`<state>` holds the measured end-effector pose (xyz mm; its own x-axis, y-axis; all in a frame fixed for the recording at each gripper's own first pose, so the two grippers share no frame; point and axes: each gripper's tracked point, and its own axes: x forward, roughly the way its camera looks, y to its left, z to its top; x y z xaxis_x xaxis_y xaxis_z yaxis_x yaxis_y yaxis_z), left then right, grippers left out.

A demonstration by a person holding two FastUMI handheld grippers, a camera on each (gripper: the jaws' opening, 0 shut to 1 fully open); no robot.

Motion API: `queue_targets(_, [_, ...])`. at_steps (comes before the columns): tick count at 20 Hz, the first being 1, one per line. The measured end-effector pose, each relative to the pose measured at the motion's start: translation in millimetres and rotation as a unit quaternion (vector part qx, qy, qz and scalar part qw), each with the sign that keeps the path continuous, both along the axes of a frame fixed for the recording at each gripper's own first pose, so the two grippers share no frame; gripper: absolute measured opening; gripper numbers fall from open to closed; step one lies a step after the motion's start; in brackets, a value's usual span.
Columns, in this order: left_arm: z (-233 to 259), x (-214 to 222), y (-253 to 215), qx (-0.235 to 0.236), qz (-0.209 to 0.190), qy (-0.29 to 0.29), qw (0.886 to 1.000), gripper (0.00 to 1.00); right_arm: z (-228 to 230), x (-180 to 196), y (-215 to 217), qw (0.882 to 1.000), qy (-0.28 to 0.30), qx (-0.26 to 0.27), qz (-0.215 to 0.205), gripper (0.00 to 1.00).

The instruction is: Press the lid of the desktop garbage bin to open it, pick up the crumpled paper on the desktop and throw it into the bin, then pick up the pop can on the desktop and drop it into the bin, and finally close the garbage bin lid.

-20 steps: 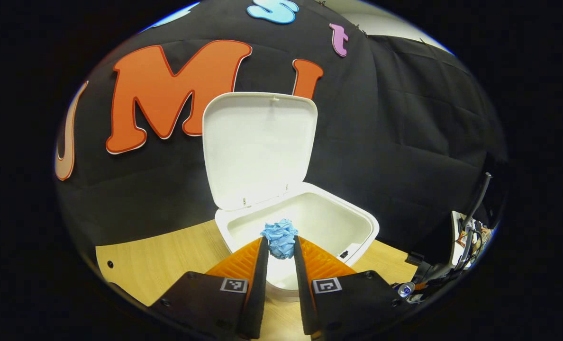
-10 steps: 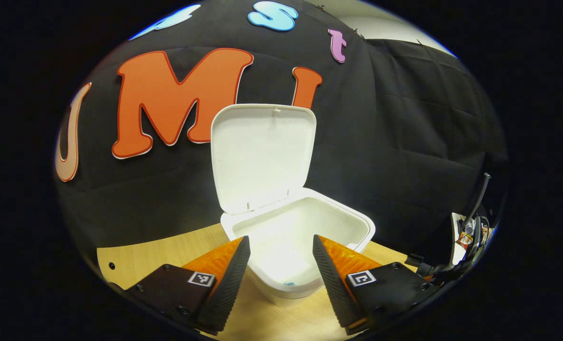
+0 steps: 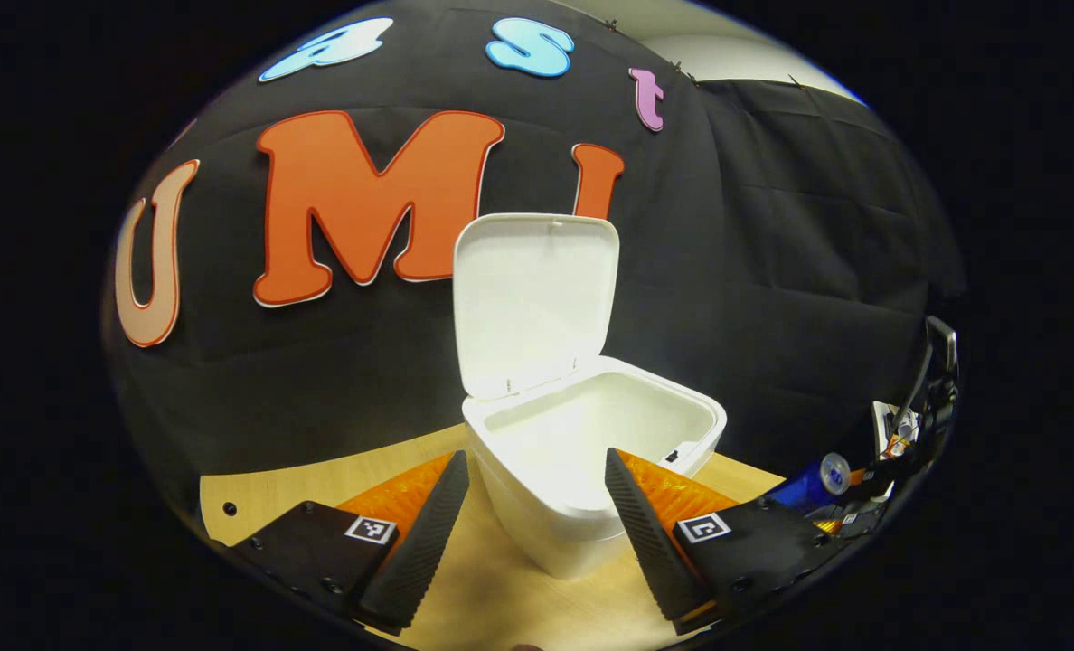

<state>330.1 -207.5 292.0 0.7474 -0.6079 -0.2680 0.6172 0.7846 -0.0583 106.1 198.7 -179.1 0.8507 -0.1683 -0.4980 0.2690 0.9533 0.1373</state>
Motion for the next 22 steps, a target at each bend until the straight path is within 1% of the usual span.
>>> queue_targets(5, [-14,-1,31,0.005,0.025,0.012,1.000,0.97,40,5,-5,1.000,-0.014,-0.018,0.009,0.74])
queue_targets(11, [-34,-8,66,0.019,0.050,0.011,0.999,0.97,88,17,-15,0.999,-0.035,-0.033,0.020,0.74])
queue_targets(16, [-55,-11,105,0.032,0.086,0.005,0.996,0.98,119,32,-18,0.997,-0.050,-0.055,0.037,0.74])
queue_targets(17, [-59,-12,114,0.037,0.095,0.005,0.995,0.97,125,37,-17,0.996,-0.056,-0.057,0.042,0.74])
queue_targets(19, [-70,-13,132,0.049,0.115,0.014,0.992,0.98,135,45,-15,0.994,-0.064,-0.068,0.051,0.74])
queue_targets(22, [-83,-17,151,0.054,0.137,0.026,0.989,0.97,144,56,-14,0.991,-0.066,-0.095,0.063,0.74])
